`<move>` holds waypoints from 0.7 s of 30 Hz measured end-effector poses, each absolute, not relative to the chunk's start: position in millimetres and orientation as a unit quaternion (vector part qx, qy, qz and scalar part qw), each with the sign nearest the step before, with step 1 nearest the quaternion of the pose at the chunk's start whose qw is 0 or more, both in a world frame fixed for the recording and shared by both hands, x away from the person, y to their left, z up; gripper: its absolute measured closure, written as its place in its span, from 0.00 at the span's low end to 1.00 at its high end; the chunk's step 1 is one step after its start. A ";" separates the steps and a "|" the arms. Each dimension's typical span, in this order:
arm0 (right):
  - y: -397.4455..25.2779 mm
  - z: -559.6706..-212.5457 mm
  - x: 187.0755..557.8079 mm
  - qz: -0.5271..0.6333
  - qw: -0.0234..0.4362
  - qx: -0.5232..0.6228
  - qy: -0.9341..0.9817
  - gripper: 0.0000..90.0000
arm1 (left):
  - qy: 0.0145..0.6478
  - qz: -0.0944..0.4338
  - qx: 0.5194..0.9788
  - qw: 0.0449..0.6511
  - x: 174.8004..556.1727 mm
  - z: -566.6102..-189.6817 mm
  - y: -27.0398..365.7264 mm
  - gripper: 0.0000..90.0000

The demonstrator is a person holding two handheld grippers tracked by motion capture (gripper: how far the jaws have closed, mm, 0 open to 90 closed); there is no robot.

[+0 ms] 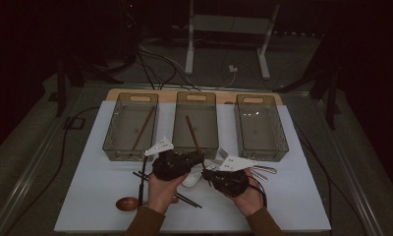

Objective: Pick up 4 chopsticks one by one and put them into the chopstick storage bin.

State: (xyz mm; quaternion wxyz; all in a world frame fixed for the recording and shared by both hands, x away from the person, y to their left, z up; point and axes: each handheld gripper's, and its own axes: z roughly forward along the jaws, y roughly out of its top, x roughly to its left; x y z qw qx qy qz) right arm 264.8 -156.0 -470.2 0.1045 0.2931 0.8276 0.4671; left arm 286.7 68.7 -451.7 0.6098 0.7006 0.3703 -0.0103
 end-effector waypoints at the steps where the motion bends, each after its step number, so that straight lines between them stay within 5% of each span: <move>1: -155.2 -469.8 264.9 0.468 0.103 0.292 0.828 0.96 | 0.369 -0.007 0.703 0.608 286.6 -451.8 67.7 0.86; 6: -154.5 -467.9 265.4 0.470 0.103 0.293 0.826 0.95 | 0.363 -0.007 0.705 0.609 287.5 -446.5 66.7 0.96; 13: -162.0 -464.2 268.4 0.474 0.106 0.317 0.814 0.41 | 0.382 0.010 0.696 0.608 291.0 -434.8 81.0 0.96; 21: -181.0 -462.3 274.2 0.464 0.136 0.358 0.799 0.10 | 0.401 0.040 0.681 0.611 295.1 -421.9 112.9 0.96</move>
